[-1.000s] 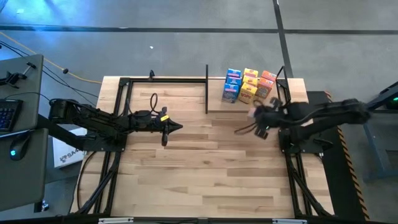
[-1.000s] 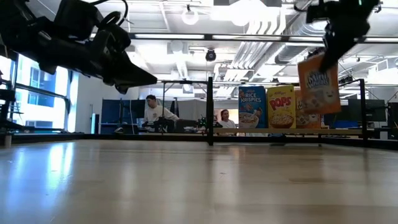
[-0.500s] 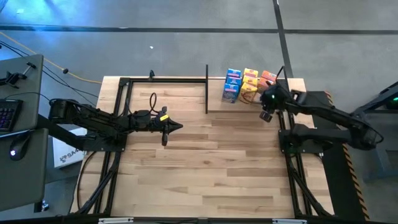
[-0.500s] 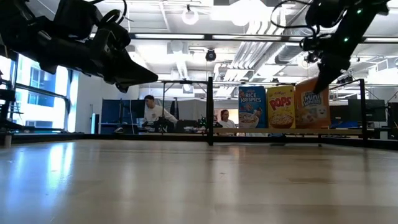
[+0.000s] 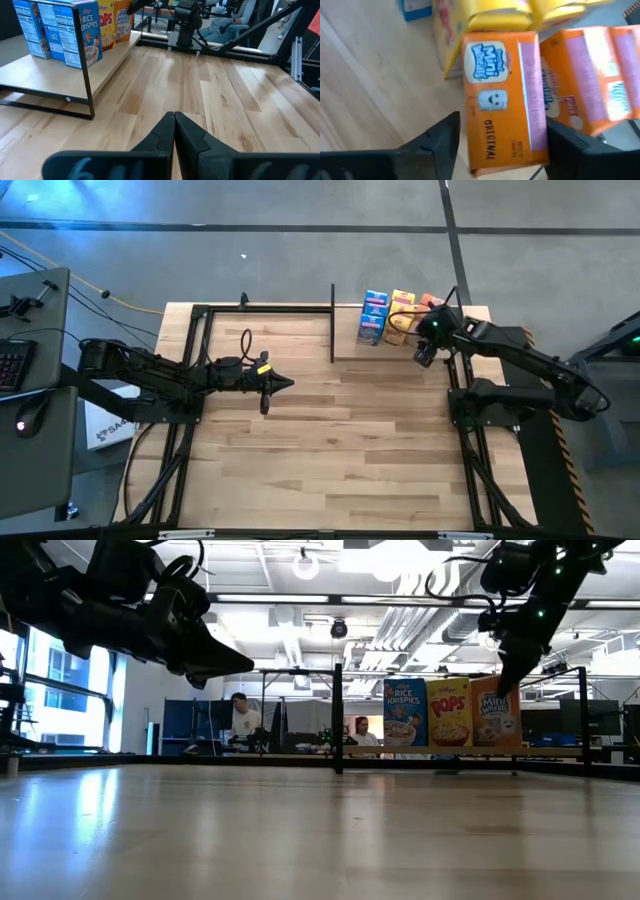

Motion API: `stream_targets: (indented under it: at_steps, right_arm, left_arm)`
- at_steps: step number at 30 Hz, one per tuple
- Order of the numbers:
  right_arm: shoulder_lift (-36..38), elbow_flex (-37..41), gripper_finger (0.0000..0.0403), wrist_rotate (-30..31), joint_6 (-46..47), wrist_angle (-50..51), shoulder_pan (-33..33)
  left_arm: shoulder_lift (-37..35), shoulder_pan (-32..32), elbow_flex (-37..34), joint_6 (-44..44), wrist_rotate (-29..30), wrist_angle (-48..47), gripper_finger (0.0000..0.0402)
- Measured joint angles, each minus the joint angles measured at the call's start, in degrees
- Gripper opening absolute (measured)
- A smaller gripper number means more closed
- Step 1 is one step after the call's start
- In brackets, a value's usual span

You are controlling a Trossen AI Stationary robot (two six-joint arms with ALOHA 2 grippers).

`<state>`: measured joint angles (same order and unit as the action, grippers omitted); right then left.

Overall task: Stack cereal on shelf
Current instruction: Put the orange cereal box on the shelf aligned with the other yellow cereal box

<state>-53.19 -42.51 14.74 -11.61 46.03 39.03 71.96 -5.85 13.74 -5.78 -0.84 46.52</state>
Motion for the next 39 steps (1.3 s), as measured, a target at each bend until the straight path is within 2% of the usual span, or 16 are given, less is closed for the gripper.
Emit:
stream_targets:
  at_steps: [8,13,16,19,23,25,29,39]
  right_arm:
    - [0.02,-9.13,0.0235,3.07,-0.23,5.1,-0.02]
    - [0.15,-15.1,0.0223,-1.7,7.02,12.75,-0.2]
    - [0.08,-13.64,0.018,-3.81,10.81,15.45,-0.46]
    - [-0.02,-9.52,0.0116,-3.66,13.51,15.84,-1.11]
    - [-0.04,-4.04,0.0034,-2.14,17.08,11.09,-1.31]
    - [-0.02,-1.98,0.001,-1.88,18.75,7.6,-1.31]
    - [-0.08,0.81,0.001,1.37,20.63,3.98,-1.31]
    - [-0.11,0.68,0.0016,9.24,23.24,3.01,-1.03]
  left_arm:
    - [0.0,0.0,0.0,-0.02,-0.02,0.0,0.0003]
    - [0.0,0.0,0.0,-1.05,-0.02,0.0,0.0003]
    - [0.0,0.0,0.0,-1.07,-0.02,0.0,0.0003]
    - [0.0,0.0,0.0,-1.07,-0.02,0.0,0.0003]
    - [0.01,0.0,0.0,-1.09,-0.02,0.0,0.0003]
    - [0.0,0.0,0.0,-1.07,-0.02,0.0,0.0003]
    - [0.0,0.0,0.0,-1.08,-0.02,0.0,0.0003]
    - [0.0,0.0,0.0,-1.07,-0.02,-0.02,0.0003]
